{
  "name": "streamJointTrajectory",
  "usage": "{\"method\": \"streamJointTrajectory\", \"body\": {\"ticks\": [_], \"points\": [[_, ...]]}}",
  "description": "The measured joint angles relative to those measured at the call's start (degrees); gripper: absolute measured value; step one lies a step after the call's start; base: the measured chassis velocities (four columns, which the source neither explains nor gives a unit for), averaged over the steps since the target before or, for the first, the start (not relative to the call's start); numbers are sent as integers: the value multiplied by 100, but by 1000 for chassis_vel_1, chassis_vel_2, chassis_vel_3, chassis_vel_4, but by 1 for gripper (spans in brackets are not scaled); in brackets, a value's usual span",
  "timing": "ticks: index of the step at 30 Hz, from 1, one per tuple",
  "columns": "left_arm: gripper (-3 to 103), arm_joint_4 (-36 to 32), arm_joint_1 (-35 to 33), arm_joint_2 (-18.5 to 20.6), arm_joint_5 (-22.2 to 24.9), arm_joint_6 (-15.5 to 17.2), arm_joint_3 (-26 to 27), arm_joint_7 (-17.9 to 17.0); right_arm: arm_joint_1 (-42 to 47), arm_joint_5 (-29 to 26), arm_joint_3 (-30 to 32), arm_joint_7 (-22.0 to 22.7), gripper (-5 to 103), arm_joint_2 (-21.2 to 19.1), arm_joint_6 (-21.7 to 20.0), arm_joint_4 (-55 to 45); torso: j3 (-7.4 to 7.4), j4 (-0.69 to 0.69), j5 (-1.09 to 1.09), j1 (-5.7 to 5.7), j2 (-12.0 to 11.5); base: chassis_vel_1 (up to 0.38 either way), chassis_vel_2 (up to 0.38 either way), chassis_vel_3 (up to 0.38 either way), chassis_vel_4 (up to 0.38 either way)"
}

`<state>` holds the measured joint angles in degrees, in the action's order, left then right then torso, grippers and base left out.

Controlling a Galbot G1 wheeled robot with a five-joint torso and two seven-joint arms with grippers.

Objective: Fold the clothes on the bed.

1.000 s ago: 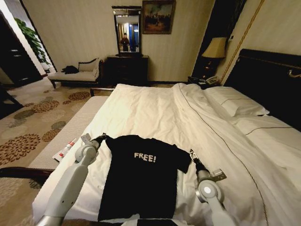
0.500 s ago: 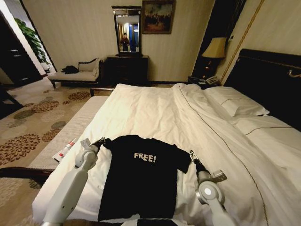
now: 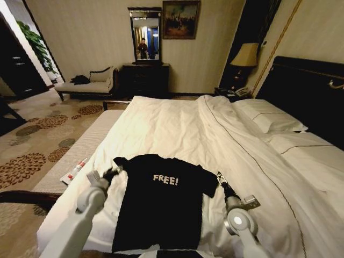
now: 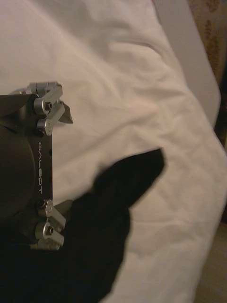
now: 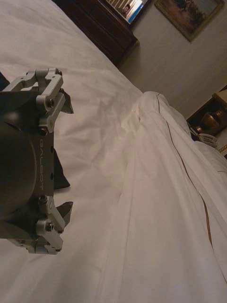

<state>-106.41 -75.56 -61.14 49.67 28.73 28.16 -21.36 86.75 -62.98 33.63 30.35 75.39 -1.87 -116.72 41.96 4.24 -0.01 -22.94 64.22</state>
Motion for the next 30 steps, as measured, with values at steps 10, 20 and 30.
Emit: {"method": "streamJointTrajectory", "body": {"ticks": [10,20,30], "points": [[100,415,430,53,-231,280,-360,-90,39,31,-1,30,100,14,16,45,0,2,1,0,0,0,0,0,0],[100,707,785,107,-357,604,-697,-238,22,29,9,67,100,14,17,109,1,0,1,0,-1,0,0,0,0],[100,905,1121,36,-300,475,-882,-236,-15,29,-17,90,100,30,14,137,1,2,1,0,-1,0,0,0,0]]}}
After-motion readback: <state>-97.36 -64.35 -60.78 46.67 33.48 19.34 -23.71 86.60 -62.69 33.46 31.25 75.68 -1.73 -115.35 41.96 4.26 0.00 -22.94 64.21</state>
